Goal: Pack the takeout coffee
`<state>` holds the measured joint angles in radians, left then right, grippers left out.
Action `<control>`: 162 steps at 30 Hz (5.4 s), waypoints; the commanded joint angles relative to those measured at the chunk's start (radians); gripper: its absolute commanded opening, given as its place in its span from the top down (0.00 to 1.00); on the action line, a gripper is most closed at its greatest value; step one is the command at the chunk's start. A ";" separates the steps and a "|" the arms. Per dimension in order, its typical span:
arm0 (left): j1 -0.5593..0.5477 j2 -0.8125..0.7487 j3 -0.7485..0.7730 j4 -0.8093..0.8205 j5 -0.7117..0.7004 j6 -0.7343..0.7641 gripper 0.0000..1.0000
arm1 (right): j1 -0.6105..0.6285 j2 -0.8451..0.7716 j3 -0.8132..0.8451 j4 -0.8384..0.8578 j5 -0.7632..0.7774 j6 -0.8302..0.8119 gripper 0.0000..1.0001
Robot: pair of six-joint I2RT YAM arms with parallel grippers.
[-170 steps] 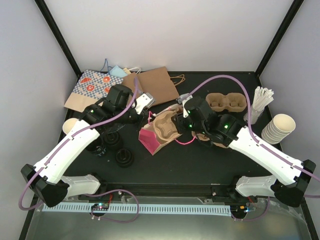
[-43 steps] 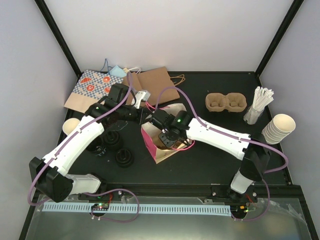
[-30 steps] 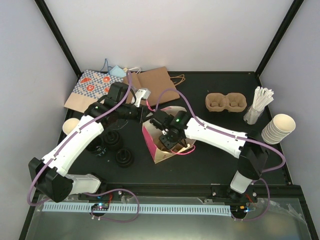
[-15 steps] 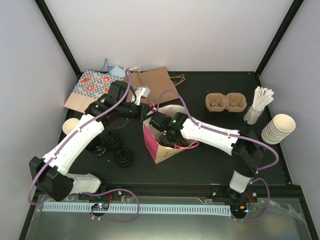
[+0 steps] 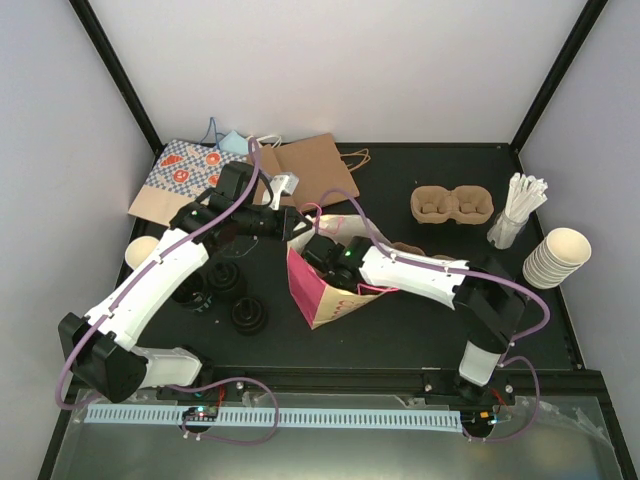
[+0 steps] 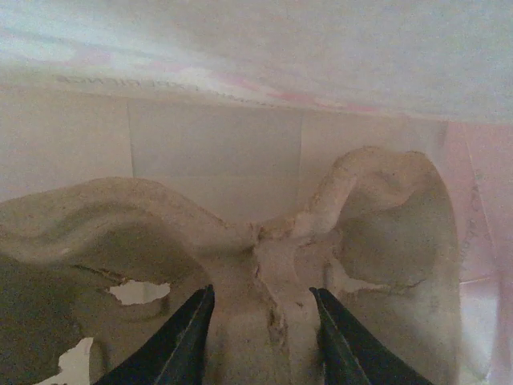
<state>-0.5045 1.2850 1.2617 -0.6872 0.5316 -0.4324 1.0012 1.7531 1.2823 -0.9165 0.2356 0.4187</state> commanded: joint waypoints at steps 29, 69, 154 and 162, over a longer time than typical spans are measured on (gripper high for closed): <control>-0.008 -0.021 0.042 0.036 0.093 0.022 0.98 | 0.029 0.084 -0.216 0.236 -0.032 0.026 0.65; -0.039 0.024 0.148 -0.166 0.038 0.282 0.98 | 0.033 -0.310 0.063 0.017 -0.098 -0.168 0.04; -0.651 -0.336 -0.177 0.033 -0.556 0.508 0.97 | 0.583 -0.532 -0.400 0.464 0.450 -0.853 0.78; -0.652 -0.352 -0.183 0.038 -0.540 0.518 0.97 | 0.526 -0.517 -0.414 0.448 0.422 -0.883 0.99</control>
<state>-1.1461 0.9554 1.0523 -0.6868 -0.0235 0.0948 1.5562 1.2324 0.8776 -0.4583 0.6640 -0.4366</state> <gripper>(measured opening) 0.031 0.025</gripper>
